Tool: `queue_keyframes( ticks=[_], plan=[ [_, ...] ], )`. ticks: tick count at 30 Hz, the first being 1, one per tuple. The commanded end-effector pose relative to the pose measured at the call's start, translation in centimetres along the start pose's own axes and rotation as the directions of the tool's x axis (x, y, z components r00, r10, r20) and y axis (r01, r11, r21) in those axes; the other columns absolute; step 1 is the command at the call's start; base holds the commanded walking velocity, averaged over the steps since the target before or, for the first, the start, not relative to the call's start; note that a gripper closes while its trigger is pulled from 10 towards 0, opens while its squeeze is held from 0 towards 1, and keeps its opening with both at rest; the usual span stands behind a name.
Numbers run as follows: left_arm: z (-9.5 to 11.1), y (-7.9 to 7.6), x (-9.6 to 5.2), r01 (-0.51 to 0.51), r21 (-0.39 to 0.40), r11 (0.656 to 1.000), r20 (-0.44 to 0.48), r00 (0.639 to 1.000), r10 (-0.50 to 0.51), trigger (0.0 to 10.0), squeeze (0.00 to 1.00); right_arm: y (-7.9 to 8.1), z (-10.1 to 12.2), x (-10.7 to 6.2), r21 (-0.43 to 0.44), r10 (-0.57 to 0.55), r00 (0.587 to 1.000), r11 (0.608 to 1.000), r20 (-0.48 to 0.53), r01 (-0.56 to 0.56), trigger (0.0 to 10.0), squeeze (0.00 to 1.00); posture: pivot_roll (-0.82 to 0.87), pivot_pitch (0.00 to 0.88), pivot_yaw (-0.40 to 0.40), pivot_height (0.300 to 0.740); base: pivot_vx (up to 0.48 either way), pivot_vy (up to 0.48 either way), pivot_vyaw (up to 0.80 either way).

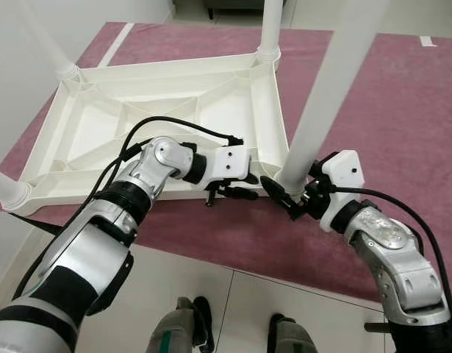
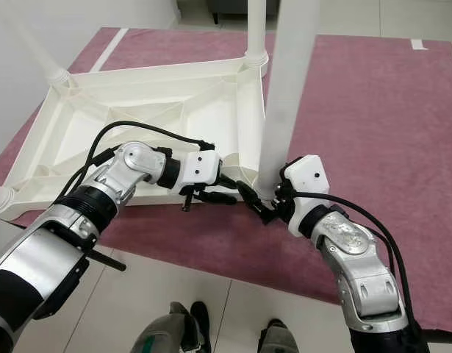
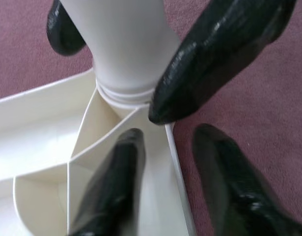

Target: Building children table

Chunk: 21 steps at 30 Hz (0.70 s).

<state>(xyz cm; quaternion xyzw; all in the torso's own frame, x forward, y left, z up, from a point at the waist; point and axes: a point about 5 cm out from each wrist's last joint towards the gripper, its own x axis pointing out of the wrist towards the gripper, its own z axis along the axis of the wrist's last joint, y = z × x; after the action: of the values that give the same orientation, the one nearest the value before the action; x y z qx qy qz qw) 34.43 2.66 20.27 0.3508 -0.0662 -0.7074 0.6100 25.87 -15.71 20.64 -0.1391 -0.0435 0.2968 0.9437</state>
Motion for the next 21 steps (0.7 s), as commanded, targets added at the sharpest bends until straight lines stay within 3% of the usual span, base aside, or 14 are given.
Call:
queue_keyframes(
  ticks=[1, 7, 8, 10, 11, 12, 18, 19, 20, 21],
  plan=[
    [-0.4, 0.0, -0.6, -0.092, -0.031, 0.995, 0.014, 0.996, 0.093, 10.0, 0.0, 0.5, -0.6, 0.2, 0.029, 0.039, 0.999, 0.999, -0.017, -0.038, 10.0, 0.0, -0.09, 0.192, 0.17, 0.74, 0.0, 0.0, 0.0],
    [-0.4, 0.1, -2.0, -0.188, -0.053, 0.981, 0.054, 0.98, 0.191, 10.0, 0.0, 0.3, -1.0, 0.2, 0.038, 0.01, 1.0, 0.999, -0.03, -0.009, 10.0, 0.0, -0.08, 0.189, 0.166, 0.74, 0.0, 0.0, 0.0],
    [-0.4, -0.2, -2.6, -0.202, -0.059, 0.978, 0.067, 0.976, 0.206, 10.0, 1.0, -0.1, -1.0, 0.2, 0.045, -0.028, 0.999, 0.999, -0.025, 0.029, 10.0, 0.0, -0.08, 0.185, 0.163, 0.74, 0.0, 0.0, 0.0],
    [-0.4, -0.3, -3.1, -0.227, -0.054, 0.972, 0.074, 0.97, 0.23, 10.0, 1.0, -0.5, -1.0, 0.1, 0.051, -0.056, 0.998, 0.997, -0.02, 0.057, 10.0, 0.0, -0.08, 0.185, 0.163, 0.74, 0.0, 0.0, 0.0],
    [-0.4, -0.6, -3.7, -0.239, -0.058, 0.969, 0.085, 0.966, 0.243, 10.0, 0.27, -1.1, -0.8, 0.0, 0.064, -0.117, 0.993, 0.991, 0.0, 0.116, 10.0, 0.0, -0.08, 0.181, 0.161, 0.74, 0.0, 0.0, 0.0],
    [-0.3, -0.8, -4.1, -0.263, -0.061, 0.963, 0.094, 0.959, 0.267, 10.0, 0.0, -1.6, -0.6, 0.0, 0.079, -0.165, 0.986, 0.983, 0.019, 0.163, 10.0, 0.0, -0.08, 0.179, 0.16, 0.74, 0.0, 0.0, 0.0],
    [-0.1, -1.3, -5.7, -0.392, -0.13, 0.911, 0.132, 0.904, 0.407, 10.0, 0.0, -1.6, 0.1, -0.9, 0.169, -0.203, 0.975, 0.968, 0.089, 0.186, 10.0, 0.0, -0.08, 0.171, 0.158, 0.74, 0.0, 0.0, 0.0],
    [-0.1, -1.8, -6.4, -0.426, -0.158, 0.891, 0.131, 0.885, 0.447, 10.0, 1.0, -1.2, 0.0, -1.3, 0.191, -0.199, 0.975, 0.965, 0.095, 0.178, 10.0, 0.0, -0.08, 0.163, 0.152, 0.74, 0.0, 0.0, 0.0],
    [-0.4, -2.2, -7.0, -0.475, -0.175, 0.863, 0.111, 0.861, 0.496, 10.0, 1.0, -0.7, -0.3, -1.5, 0.204, -0.197, 0.977, 0.963, 0.088, 0.175, 10.0, 0.0, -0.08, 0.157, 0.15, 0.74, 0.0, 0.0, 0.0],
    [-0.4, -2.2, -7.0, -0.475, -0.175, 0.863, 0.111, 0.861, 0.496, 10.0, 1.0, -0.7, -0.3, -1.5, 0.204, -0.197, 0.977, 0.963, 0.088, 0.175, 10.0, 0.0, -0.08, 0.157, 0.15, 0.74, 0.0, 0.0, 0.0]
  ],
)
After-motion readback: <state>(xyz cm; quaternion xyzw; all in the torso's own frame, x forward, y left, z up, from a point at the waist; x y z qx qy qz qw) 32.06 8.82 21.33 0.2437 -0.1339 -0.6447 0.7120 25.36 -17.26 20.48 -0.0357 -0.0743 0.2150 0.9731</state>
